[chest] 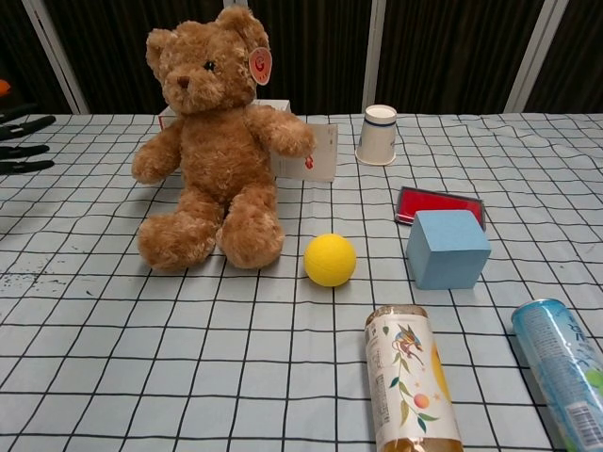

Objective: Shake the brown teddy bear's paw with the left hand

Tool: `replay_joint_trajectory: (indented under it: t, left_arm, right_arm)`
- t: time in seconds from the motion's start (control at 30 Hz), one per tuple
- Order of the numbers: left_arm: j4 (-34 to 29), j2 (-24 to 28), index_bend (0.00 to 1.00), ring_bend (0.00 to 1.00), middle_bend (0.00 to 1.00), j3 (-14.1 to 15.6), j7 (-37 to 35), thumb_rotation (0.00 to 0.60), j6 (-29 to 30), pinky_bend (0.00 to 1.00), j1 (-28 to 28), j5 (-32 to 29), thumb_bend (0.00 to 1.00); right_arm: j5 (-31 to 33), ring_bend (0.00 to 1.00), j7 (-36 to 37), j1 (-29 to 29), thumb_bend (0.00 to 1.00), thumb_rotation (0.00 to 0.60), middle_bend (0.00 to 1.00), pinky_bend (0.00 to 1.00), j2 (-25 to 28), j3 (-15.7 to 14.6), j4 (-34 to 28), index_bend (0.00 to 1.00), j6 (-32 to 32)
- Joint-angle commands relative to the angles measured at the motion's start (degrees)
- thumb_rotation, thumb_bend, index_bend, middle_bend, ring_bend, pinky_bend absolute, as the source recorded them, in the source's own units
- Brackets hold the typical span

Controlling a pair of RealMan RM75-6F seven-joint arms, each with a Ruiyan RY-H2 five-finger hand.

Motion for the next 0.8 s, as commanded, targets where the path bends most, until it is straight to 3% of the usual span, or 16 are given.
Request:
replay_joint_trajectory:
  t: [0.03, 0.4, 0.8]
  left_arm:
    - [4.2, -3.6, 0.24, 0.0, 0.27, 0.9, -2.2, 0.6, -2.6, 0.0, -2.4, 0.5, 0.31]
    - [7.2, -7.3, 0.27, 0.01, 0.33, 3.8, -3.3, 0.6, -2.1, 0.0, -6.3, 4.3, 0.36]
    - [9.9, -10.5, 0.24, 0.02, 0.31, 3.9, -1.2, 0.6, -2.3, 0.0, -6.9, 1.3, 0.38]
  right_arm:
    - [0.1, 0.0, 0.1, 0.0, 0.13, 0.6, 0.02, 0.0, 0.0, 0.0, 0.0, 0.05, -0.1]
    - [0.0, 0.0, 0.1, 0.0, 0.13, 0.6, 0.02, 0.0, 0.0, 0.0, 0.1, 0.05, 0.1]
    - [-0.1, 0.0, 0.3, -0.1, 0.13, 0.6, 0.02, 0.0, 0.2, 0.0, -0.1, 0.05, 0.2]
